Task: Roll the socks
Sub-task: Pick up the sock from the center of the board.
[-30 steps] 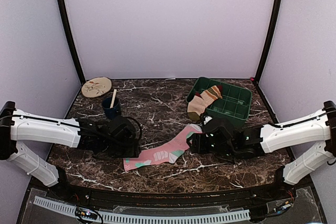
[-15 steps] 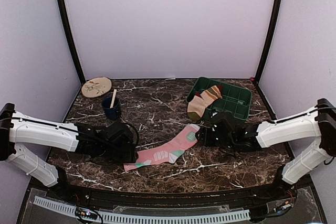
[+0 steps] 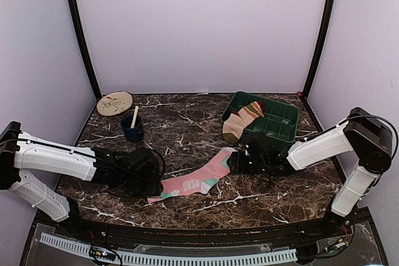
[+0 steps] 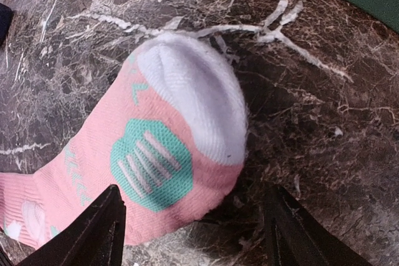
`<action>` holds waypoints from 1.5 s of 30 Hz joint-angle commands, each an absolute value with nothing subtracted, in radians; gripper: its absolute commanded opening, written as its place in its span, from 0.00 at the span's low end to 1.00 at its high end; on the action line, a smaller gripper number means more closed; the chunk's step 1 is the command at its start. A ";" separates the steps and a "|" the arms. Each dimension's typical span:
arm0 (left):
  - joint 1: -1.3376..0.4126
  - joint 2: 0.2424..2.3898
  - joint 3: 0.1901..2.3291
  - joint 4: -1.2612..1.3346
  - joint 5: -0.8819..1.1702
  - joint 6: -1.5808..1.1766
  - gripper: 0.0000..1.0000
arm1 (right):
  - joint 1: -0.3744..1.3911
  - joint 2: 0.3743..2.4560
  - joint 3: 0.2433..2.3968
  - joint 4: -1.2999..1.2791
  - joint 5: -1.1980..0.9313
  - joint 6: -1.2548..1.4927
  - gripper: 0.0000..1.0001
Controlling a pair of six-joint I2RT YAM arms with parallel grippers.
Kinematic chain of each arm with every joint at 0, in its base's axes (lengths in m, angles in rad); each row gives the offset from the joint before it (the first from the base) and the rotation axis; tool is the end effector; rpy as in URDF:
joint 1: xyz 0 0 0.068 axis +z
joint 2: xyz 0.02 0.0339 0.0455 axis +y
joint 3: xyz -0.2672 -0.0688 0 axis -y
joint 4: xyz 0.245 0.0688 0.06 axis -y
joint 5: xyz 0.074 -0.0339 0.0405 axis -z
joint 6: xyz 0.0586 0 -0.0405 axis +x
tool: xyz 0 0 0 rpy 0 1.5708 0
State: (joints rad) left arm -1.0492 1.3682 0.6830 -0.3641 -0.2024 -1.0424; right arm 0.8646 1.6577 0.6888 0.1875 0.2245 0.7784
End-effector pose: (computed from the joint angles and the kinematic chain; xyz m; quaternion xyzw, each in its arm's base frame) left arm 0.1394 -0.2190 0.1527 -0.0228 0.9613 -0.1730 0.2130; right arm 0.2205 0.2384 0.1194 0.0035 0.9183 0.2093 0.3360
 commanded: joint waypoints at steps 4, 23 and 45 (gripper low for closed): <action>-1.054 1.398 0.675 -0.387 -0.202 -1.033 0.60 | 0.829 1.710 0.735 0.255 0.177 0.771 0.69; -1.054 1.462 0.676 -0.406 -0.192 -1.023 0.59 | 0.801 1.740 0.734 0.310 0.151 0.751 0.07; -1.054 1.512 0.693 -0.334 -0.175 -1.020 0.59 | 0.918 1.623 0.868 0.136 0.178 0.595 0.00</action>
State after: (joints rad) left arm -1.0519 1.4776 0.7006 -0.3447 -0.2035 -1.0264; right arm 0.8650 1.6390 0.8146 0.1776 0.1581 0.6254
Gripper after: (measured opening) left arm 0.587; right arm 0.013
